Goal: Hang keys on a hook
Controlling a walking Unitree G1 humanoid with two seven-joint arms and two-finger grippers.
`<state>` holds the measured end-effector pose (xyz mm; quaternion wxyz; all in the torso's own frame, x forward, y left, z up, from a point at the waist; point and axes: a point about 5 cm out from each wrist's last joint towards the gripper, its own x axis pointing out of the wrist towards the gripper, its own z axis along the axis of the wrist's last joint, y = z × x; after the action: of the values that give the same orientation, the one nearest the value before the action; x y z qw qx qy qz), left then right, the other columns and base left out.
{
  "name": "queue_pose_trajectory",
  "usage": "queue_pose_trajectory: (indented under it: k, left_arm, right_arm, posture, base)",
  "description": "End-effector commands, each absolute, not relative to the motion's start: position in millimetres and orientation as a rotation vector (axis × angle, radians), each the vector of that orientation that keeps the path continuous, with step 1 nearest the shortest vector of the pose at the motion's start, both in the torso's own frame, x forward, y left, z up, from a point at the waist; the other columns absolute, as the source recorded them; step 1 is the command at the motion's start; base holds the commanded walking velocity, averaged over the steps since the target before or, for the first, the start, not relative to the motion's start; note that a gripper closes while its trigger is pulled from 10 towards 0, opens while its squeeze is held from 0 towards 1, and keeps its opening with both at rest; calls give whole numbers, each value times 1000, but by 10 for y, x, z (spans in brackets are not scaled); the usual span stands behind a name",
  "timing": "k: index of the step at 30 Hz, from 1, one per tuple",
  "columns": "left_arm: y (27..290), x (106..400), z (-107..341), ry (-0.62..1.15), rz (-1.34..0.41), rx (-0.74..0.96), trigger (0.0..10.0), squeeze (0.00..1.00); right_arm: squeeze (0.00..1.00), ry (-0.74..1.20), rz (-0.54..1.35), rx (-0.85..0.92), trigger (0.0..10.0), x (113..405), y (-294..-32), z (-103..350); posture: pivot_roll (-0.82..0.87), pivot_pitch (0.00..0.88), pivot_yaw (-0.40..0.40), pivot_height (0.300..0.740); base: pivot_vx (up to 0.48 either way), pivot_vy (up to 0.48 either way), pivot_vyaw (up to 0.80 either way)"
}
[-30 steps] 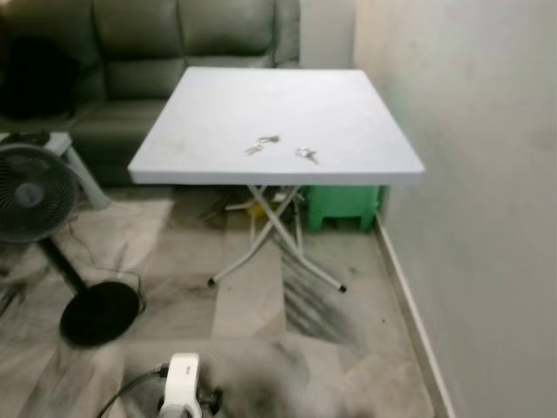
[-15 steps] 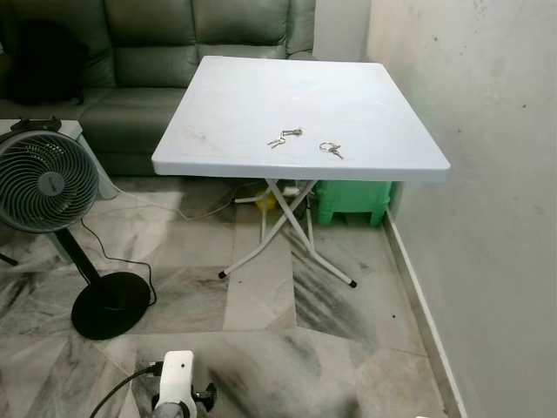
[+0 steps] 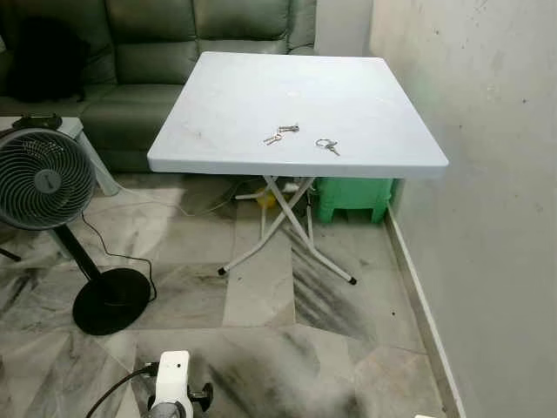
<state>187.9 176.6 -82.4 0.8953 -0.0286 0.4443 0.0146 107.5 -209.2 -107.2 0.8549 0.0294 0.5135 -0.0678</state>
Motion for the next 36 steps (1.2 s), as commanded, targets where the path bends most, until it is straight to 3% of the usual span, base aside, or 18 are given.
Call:
queue_pose_trajectory:
  k: [1,9,36]
  left_arm:
    - [1777,1881,-821,919,23,-55,10000,0]
    - [1769,1882,-820,913,19,-75,10000,0]
    - [1757,1910,-806,905,-8,-59,10000,0]
  right_arm:
    - [0,1114,-124,89,10000,997,-1994,-1111]
    - [0,1111,-122,91,10000,1004,-1982,-1111]
    - [0,1119,-119,89,10000,976,-1982,-1118]
  posture:
    - [-36,0,14,740]
    - [-40,0,16,740]
    - [-40,0,17,740]
  base:
    - [0,0,0]
    - [163,0,0]
    - [400,0,0]
